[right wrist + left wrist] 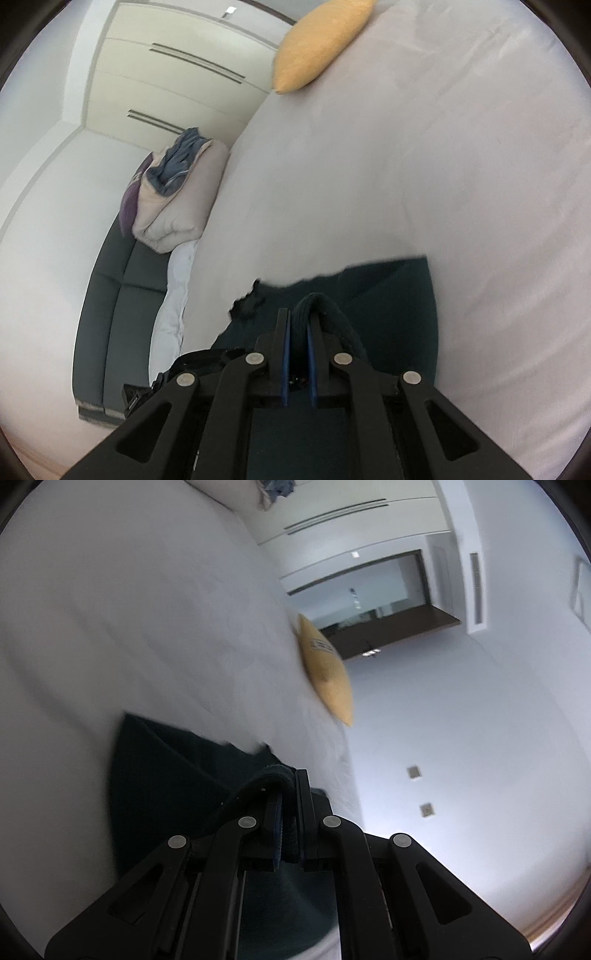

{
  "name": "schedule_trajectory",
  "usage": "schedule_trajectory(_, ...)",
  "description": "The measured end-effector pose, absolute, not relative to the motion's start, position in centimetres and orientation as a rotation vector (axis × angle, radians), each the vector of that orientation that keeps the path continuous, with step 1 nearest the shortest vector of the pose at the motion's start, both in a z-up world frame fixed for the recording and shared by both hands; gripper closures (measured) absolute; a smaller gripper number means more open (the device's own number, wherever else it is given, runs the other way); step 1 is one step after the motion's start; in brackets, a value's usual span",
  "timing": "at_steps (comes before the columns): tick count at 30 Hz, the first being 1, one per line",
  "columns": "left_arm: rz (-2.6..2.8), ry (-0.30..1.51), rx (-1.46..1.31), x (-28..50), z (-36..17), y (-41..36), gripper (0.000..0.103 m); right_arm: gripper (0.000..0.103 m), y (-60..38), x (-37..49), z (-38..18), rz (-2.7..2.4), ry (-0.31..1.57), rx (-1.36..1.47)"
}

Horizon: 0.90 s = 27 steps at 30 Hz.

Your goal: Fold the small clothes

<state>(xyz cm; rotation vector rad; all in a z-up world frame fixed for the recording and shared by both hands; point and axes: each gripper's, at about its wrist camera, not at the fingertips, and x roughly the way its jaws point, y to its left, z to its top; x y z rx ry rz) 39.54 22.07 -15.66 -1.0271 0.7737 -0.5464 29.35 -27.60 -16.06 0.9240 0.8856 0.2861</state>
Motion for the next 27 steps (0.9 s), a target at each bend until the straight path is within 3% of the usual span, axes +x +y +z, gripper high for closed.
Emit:
schedule_trajectory(4, -0.439, 0.883, -1.057, 42.3, -20.1, 22.9, 0.097, 0.089, -29.2, 31.2, -18.3, 0.196, 0.875, 0.967)
schedule_trajectory(6, -0.411, 0.945, -1.062, 42.9, -21.5, 22.9, 0.095, 0.057, -30.8, 31.2, -19.6, 0.113, 0.871, 1.020)
schedule_trajectory(8, -0.409, 0.946, -1.042, 42.8, -21.6, 22.9, 0.086, 0.053, -31.6, 30.2, -19.9, 0.130, 0.838, 1.070)
schedule_trajectory(10, -0.414, 0.925, -1.023, 42.8, -20.7, 23.4, 0.053, 0.053, -31.4, 29.3, -18.5, 0.107, 0.833, 0.939)
schedule_trajectory(11, -0.429, 0.902, -1.026, 42.5, -20.3, 23.4, 0.018, 0.051, -31.2, 28.8, -17.9, 0.088, 0.838, 0.890)
schedule_trajectory(12, -0.433, 0.864, -1.022, 42.1, -19.3, 23.7, 0.000, 0.051, -31.0, 28.2, -17.4, 0.079, 0.844, 0.852)
schedule_trajectory(18, -0.427, 0.829, -0.960, 39.0, -16.0, 24.9, 0.000, 0.051, -29.0, 26.3, -15.1, 0.151, 0.869, 0.730)
schedule_trajectory(23, -0.407, 0.912, -0.774, 36.3, -16.4, 22.2, 0.001, 0.051, -26.0, 25.8, -15.5, 0.103, 0.970, 0.542)
schedule_trajectory(25, -0.422, 0.934, -0.765, 34.5, -17.3, 21.6, 0.005, 0.051, -25.2, 25.2, -15.6, 0.090, 0.982, 0.500)
schedule_trajectory(27, -0.429, 0.951, -0.751, 32.2, -18.2, 20.9, 0.015, 0.051, -25.2, 24.3, -15.9, 0.073, 0.978, 0.497)
